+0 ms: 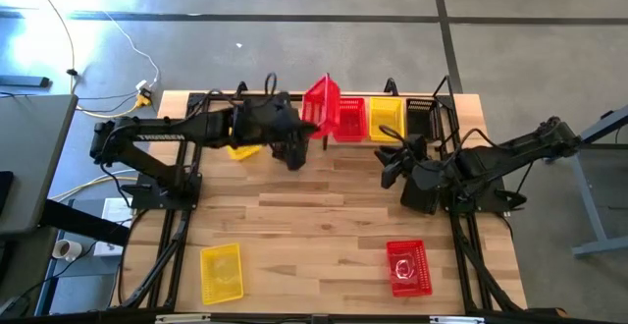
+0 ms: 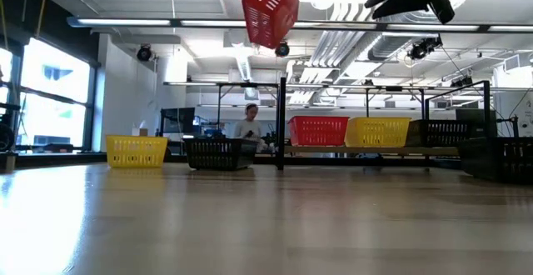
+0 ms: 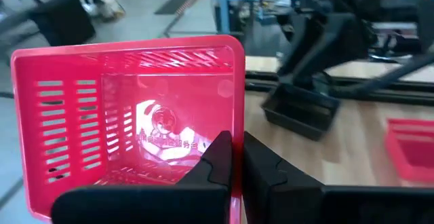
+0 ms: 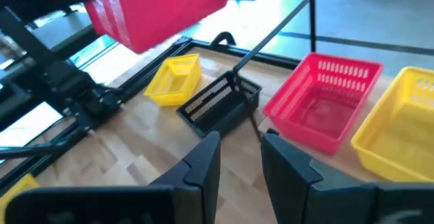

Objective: Stack baskets on shelf by color
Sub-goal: Stack the left red bin on top of the red bin on the shelf

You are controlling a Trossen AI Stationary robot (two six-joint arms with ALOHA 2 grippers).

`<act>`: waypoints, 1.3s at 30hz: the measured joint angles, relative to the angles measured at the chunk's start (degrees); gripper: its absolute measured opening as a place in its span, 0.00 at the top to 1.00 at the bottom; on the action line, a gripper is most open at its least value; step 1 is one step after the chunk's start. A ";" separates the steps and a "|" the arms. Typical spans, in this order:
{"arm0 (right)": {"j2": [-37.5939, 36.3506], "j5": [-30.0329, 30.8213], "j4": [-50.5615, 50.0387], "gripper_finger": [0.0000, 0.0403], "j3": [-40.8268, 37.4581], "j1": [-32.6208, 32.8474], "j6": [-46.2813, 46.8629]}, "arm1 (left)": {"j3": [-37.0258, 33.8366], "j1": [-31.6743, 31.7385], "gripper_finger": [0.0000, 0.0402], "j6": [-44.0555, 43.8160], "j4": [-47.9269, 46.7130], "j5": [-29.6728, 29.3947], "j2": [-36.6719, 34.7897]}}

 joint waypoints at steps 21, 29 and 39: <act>-3.31 1.40 0.59 0.77 0.00 -11.04 -7.26 | 18.08 10.02 1.00 9.79 -0.07 2.99 13.42; -3.47 1.77 0.00 0.77 0.00 -12.87 -7.42 | 21.41 9.54 1.00 9.75 -5.40 3.04 21.47; -3.47 1.39 -0.52 0.77 0.00 -13.22 -7.40 | 21.55 8.99 1.00 10.47 -6.26 3.15 28.14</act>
